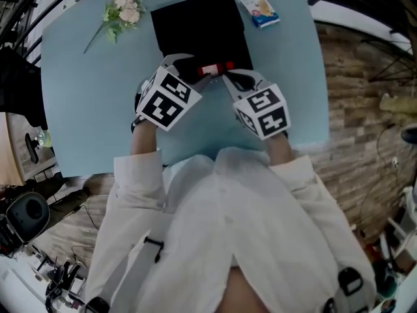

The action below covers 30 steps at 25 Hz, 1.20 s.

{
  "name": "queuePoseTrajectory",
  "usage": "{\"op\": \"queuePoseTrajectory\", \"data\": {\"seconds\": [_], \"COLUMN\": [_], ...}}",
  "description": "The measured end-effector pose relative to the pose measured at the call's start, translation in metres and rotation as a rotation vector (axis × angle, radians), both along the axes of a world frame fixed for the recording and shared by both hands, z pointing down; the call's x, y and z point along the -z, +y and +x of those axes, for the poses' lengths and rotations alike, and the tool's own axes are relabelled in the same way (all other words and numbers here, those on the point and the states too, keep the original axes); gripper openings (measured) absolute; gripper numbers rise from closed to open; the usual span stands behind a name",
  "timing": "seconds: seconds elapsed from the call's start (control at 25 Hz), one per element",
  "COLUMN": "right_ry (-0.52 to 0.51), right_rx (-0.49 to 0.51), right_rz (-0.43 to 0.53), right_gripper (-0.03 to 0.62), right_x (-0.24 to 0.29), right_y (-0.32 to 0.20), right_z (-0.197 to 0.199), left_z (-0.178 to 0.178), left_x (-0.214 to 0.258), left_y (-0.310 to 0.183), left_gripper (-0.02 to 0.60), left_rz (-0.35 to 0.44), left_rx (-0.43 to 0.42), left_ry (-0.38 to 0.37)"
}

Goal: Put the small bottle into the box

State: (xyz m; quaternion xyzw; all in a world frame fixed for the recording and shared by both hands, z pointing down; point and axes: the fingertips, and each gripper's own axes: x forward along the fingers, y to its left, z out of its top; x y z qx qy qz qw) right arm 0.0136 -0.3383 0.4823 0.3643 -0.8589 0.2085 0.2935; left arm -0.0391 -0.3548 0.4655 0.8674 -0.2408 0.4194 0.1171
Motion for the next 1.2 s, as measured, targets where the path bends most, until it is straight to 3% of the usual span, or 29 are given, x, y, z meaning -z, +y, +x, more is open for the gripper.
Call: {"op": "queuePoseTrajectory", "data": {"seconds": [0.28, 0.56, 0.76, 1.2], "right_ry": [-0.023, -0.032, -0.034, -0.082], "right_rx": [0.016, 0.044, 0.052, 0.048], "right_rz": [0.07, 0.149, 0.213, 0.265], "right_gripper": [0.003, 0.003, 0.003, 0.003], "right_x": [0.022, 0.047, 0.062, 0.076], "right_y": [-0.002, -0.006, -0.004, 0.001], "right_z": [-0.011, -0.019, -0.022, -0.024], "left_z": [-0.009, -0.029, -0.035, -0.03], "left_x": [0.037, 0.042, 0.055, 0.068], "left_y": [0.004, 0.009, 0.012, 0.028], "left_gripper": [0.207, 0.178, 0.051, 0.003], "left_rz": [0.013, 0.039, 0.091, 0.165], "left_rx": [0.157, 0.234, 0.335, 0.413], "left_ry": [0.197, 0.215, 0.292, 0.414]}}
